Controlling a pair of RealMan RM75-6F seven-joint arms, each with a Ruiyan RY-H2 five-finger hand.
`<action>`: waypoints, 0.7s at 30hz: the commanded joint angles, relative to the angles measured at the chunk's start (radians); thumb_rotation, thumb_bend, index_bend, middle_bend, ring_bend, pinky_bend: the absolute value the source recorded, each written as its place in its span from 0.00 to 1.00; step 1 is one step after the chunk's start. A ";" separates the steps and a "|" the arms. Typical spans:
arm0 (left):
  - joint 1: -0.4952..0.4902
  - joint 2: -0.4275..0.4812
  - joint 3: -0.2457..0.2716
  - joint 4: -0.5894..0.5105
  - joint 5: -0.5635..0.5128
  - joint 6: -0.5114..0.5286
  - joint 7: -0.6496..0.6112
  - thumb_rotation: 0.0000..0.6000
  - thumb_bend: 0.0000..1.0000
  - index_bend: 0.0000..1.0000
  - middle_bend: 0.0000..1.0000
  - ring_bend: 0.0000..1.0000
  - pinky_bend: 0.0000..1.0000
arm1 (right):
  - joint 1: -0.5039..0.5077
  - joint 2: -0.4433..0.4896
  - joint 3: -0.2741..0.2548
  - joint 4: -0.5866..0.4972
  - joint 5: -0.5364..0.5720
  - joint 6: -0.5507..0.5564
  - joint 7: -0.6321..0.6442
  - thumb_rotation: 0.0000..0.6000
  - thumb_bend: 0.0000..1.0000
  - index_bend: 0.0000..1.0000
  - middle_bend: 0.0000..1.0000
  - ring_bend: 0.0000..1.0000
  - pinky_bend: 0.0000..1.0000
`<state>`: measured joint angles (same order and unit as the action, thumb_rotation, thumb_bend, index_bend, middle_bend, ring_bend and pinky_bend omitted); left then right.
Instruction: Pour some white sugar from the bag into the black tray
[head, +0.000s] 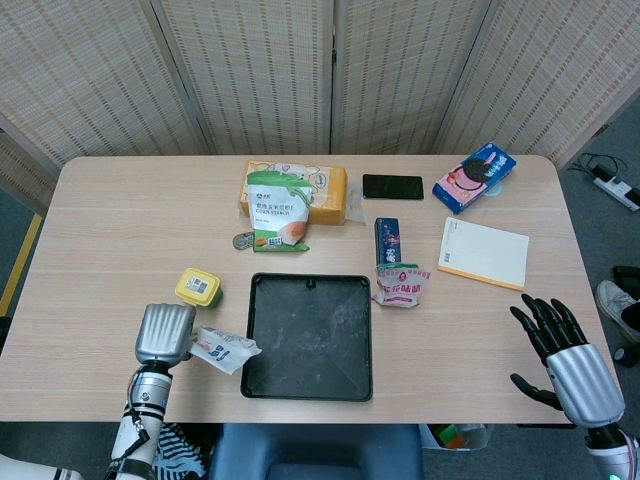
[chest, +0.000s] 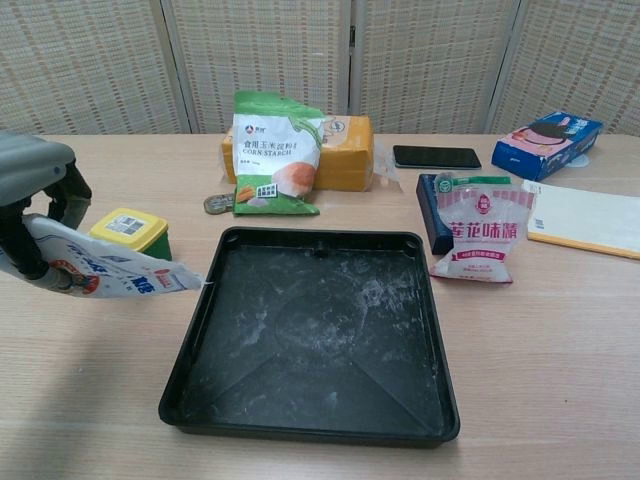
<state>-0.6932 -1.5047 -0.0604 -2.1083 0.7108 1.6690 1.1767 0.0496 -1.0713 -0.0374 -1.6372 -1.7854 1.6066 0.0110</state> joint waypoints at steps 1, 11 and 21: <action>-0.009 -0.051 0.027 0.029 0.051 0.046 0.057 1.00 0.25 0.78 0.83 1.00 1.00 | 0.001 0.000 0.000 -0.001 0.001 -0.001 -0.001 1.00 0.19 0.00 0.00 0.00 0.00; -0.006 -0.125 0.049 0.066 0.151 0.111 0.160 1.00 0.25 0.79 0.84 1.00 1.00 | 0.000 -0.001 0.000 -0.002 0.000 0.000 -0.004 1.00 0.19 0.00 0.00 0.00 0.00; -0.003 -0.169 0.076 0.123 0.265 0.127 0.241 1.00 0.25 0.80 0.84 1.00 1.00 | 0.000 -0.002 0.000 -0.002 0.001 -0.001 -0.006 1.00 0.19 0.00 0.00 0.00 0.00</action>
<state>-0.6971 -1.6632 0.0076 -1.9986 0.9572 1.7901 1.4028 0.0502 -1.0732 -0.0372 -1.6393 -1.7847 1.6052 0.0043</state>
